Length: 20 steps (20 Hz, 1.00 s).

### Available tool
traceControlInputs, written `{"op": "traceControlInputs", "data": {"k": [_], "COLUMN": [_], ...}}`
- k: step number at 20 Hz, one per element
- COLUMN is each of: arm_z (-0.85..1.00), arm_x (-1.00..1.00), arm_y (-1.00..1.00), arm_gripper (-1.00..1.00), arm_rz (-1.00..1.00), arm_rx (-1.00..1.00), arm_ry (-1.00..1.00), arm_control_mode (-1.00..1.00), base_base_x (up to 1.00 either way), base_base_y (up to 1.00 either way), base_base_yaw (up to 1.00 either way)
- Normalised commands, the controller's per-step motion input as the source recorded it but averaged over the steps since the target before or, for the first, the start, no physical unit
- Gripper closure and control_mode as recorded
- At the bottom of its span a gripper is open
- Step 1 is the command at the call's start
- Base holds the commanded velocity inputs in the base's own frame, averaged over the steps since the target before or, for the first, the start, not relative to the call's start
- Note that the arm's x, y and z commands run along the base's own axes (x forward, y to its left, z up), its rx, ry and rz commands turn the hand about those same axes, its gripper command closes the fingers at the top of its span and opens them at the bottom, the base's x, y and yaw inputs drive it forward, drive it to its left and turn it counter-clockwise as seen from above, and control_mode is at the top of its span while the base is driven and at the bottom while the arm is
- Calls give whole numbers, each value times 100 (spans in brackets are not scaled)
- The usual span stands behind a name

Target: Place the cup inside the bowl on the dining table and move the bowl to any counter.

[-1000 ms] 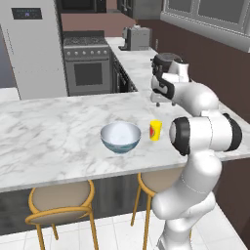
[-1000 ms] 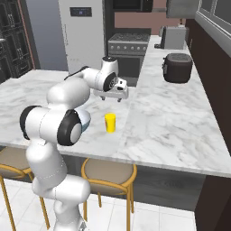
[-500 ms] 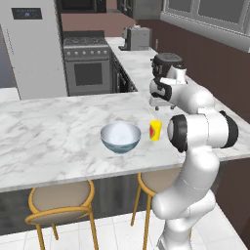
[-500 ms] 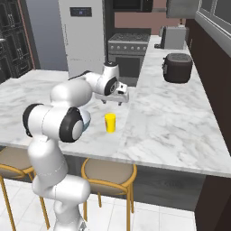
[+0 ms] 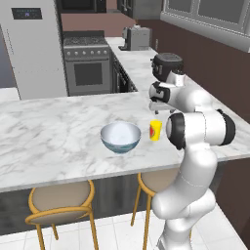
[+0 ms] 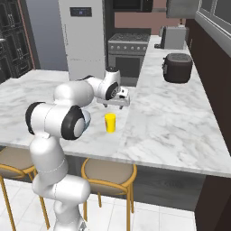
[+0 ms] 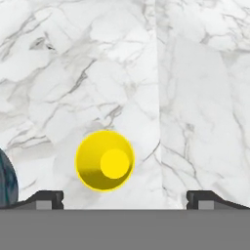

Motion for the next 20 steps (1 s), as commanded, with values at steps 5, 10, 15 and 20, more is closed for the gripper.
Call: {"op": "traceControlInputs", "data": {"k": [5,10,15,20], "arm_z": [-15,-18,-19,-18], "arm_x": [4,4,2,0], "arm_y": [-1,-1,-1,0], "arm_gripper": [-100,-100,-100,-100], "arm_rz": [0,0,0,0], "arm_rx": [0,0,0,0], "arm_ry": [0,0,0,0], "arm_control_mode": [-100,-100,-100,-100], "base_base_x": [0,0,0,0], "base_base_y": [0,0,0,0], "base_base_yaw": [0,0,0,0]}}
